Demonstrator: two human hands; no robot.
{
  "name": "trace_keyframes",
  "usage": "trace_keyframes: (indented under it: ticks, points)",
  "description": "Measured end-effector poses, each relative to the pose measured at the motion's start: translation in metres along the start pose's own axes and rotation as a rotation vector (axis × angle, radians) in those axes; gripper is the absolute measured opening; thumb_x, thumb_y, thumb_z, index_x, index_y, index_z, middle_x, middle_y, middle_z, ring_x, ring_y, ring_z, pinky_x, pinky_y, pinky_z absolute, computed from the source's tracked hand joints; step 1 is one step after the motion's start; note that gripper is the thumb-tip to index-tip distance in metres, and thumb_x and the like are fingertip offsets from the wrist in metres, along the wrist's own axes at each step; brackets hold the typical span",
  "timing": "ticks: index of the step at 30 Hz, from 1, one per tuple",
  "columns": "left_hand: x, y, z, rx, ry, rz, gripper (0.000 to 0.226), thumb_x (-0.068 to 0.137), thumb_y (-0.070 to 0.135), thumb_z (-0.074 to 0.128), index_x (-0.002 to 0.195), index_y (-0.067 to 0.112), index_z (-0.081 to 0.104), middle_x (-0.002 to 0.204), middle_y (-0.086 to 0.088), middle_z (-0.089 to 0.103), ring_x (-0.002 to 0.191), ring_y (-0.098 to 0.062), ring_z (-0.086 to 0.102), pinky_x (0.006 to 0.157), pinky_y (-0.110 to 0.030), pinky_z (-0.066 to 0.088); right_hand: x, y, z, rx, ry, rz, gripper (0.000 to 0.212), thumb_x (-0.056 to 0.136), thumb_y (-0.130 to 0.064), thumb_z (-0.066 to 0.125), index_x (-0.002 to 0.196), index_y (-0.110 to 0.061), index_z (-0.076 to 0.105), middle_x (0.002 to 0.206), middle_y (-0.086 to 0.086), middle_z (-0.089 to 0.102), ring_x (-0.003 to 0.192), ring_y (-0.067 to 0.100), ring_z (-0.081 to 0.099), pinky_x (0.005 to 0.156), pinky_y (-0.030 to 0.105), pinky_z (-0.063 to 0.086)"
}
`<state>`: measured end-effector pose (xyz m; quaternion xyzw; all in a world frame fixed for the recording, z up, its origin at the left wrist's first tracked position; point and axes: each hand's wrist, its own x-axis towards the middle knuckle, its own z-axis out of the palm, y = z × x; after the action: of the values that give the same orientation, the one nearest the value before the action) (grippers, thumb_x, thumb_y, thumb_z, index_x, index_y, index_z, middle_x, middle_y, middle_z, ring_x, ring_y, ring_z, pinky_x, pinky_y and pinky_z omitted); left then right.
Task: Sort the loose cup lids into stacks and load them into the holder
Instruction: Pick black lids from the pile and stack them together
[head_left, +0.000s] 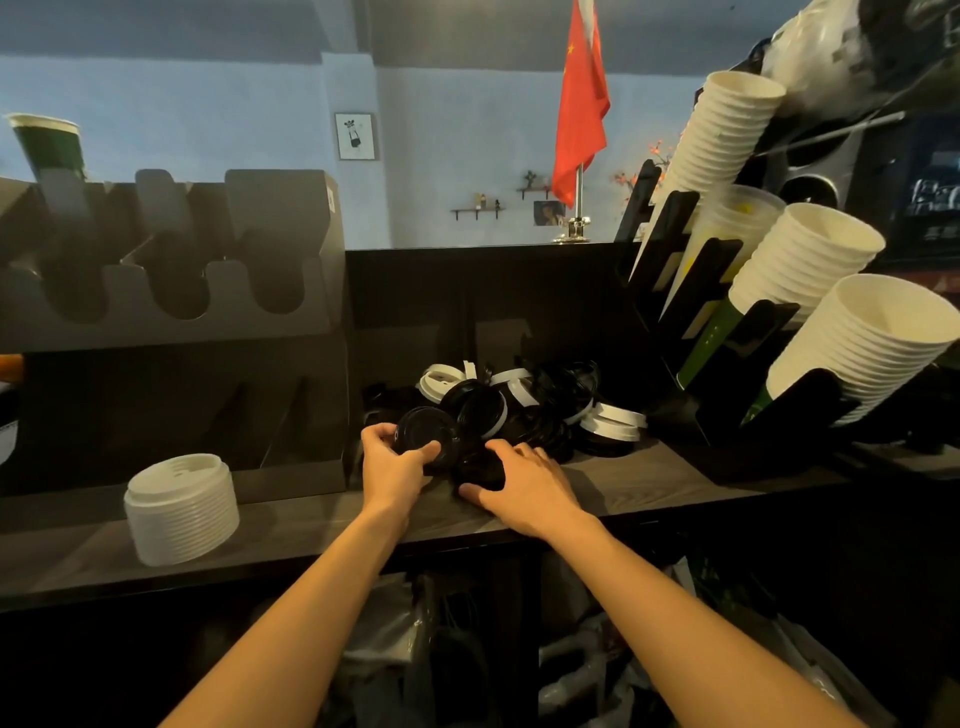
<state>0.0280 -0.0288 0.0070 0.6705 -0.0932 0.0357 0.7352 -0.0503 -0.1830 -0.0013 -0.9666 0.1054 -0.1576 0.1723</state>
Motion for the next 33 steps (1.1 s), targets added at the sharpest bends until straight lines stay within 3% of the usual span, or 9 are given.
trace_keyframes:
  ticks: [3, 7, 11, 13, 21, 23, 25, 28, 33]
  points:
    - [0.000, 0.000, 0.001, 0.030, -0.010, -0.027, 0.054, 0.089, 0.004, 0.073, 0.134, 0.013, 0.045, 0.125, -0.007, 0.056, 0.115, -0.021, 0.055, 0.095, -0.033, 0.046, -0.002, 0.000, -0.003, 0.071, 0.049, -0.034, 0.082, 0.083, -0.065, 0.063, 0.149, -0.033, 0.028, 0.147, 0.000, 0.043, 0.132, 0.028, 0.044, 0.106, 0.043, 0.042]
    - [0.001, 0.001, 0.000, 0.029, 0.028, -0.022, 0.054, 0.091, 0.006, 0.071, 0.137, 0.013, 0.045, 0.126, -0.008, 0.057, 0.119, -0.024, 0.056, 0.097, -0.034, 0.045, -0.010, -0.003, -0.007, 0.174, 0.125, -0.101, 0.085, 0.081, -0.052, 0.073, 0.149, -0.036, 0.026, 0.147, -0.006, 0.036, 0.123, 0.025, 0.053, 0.095, 0.040, 0.051]
    - [-0.001, 0.003, 0.001, 0.030, 0.016, -0.022, 0.041, 0.098, 0.009, 0.063, 0.135, 0.013, 0.046, 0.121, -0.006, 0.057, 0.122, -0.026, 0.055, 0.096, -0.034, 0.044, -0.010, 0.002, -0.008, 0.428, 0.205, -0.136, 0.092, 0.077, -0.021, 0.082, 0.151, -0.032, 0.028, 0.147, -0.007, 0.028, 0.131, 0.014, 0.042, 0.097, 0.022, 0.039]
    - [-0.002, 0.004, 0.003, 0.035, -0.001, -0.017, 0.042, 0.101, 0.010, 0.059, 0.140, 0.012, 0.044, 0.121, -0.001, 0.053, 0.123, -0.021, 0.051, 0.098, -0.035, 0.042, -0.011, 0.004, -0.010, 0.536, 0.200, -0.105, 0.097, 0.075, -0.015, 0.083, 0.152, -0.032, 0.028, 0.146, -0.006, 0.031, 0.130, 0.007, 0.038, 0.098, 0.020, 0.034]
    - [0.000, 0.002, 0.007, 0.055, -0.108, -0.005, 0.021, 0.101, 0.010, 0.057, 0.118, 0.021, 0.053, 0.105, 0.006, 0.061, 0.112, -0.016, 0.057, 0.097, -0.037, 0.046, -0.006, 0.014, -0.010, 0.791, 0.110, -0.058, 0.098, 0.071, -0.008, 0.087, 0.148, -0.038, 0.034, 0.147, -0.010, 0.041, 0.132, 0.003, 0.035, 0.103, 0.023, 0.031]
    - [0.000, 0.001, 0.008, 0.061, -0.149, 0.004, 0.017, 0.101, 0.015, 0.057, 0.117, 0.023, 0.056, 0.111, 0.002, 0.065, 0.115, -0.020, 0.059, 0.102, -0.042, 0.048, -0.004, 0.014, -0.011, 0.798, 0.049, -0.069, 0.094, 0.069, -0.003, 0.087, 0.143, -0.039, 0.039, 0.144, -0.010, 0.046, 0.134, 0.006, 0.037, 0.107, 0.026, 0.035]
    - [-0.002, 0.003, 0.008, 0.030, -0.180, -0.001, 0.015, 0.102, 0.019, 0.056, 0.116, 0.022, 0.060, 0.113, 0.000, 0.067, 0.114, -0.022, 0.062, 0.096, -0.040, 0.052, -0.002, 0.014, -0.011, 0.797, -0.011, -0.103, 0.092, 0.067, 0.000, 0.086, 0.139, -0.039, 0.043, 0.141, -0.006, 0.051, 0.135, 0.013, 0.045, 0.110, 0.034, 0.042]
    - [-0.004, 0.005, 0.007, -0.046, -0.235, 0.002, 0.008, 0.098, 0.023, 0.063, 0.106, 0.023, 0.065, 0.106, -0.002, 0.071, 0.105, -0.020, 0.068, 0.079, -0.030, 0.054, 0.001, 0.015, -0.010, 0.786, -0.078, -0.146, 0.095, 0.071, 0.006, 0.079, 0.147, -0.038, 0.041, 0.142, -0.005, 0.048, 0.131, 0.014, 0.050, 0.105, 0.032, 0.049]
    - [-0.007, 0.004, 0.006, 0.055, -0.342, 0.036, 0.036, 0.082, 0.019, 0.082, 0.113, 0.022, 0.065, 0.110, -0.002, 0.073, 0.104, -0.016, 0.070, 0.083, -0.029, 0.058, -0.002, 0.016, -0.010, 0.756, -0.061, -0.137, 0.097, 0.077, 0.010, 0.069, 0.152, -0.040, 0.032, 0.133, -0.011, 0.041, 0.116, 0.009, 0.051, 0.082, 0.018, 0.054]
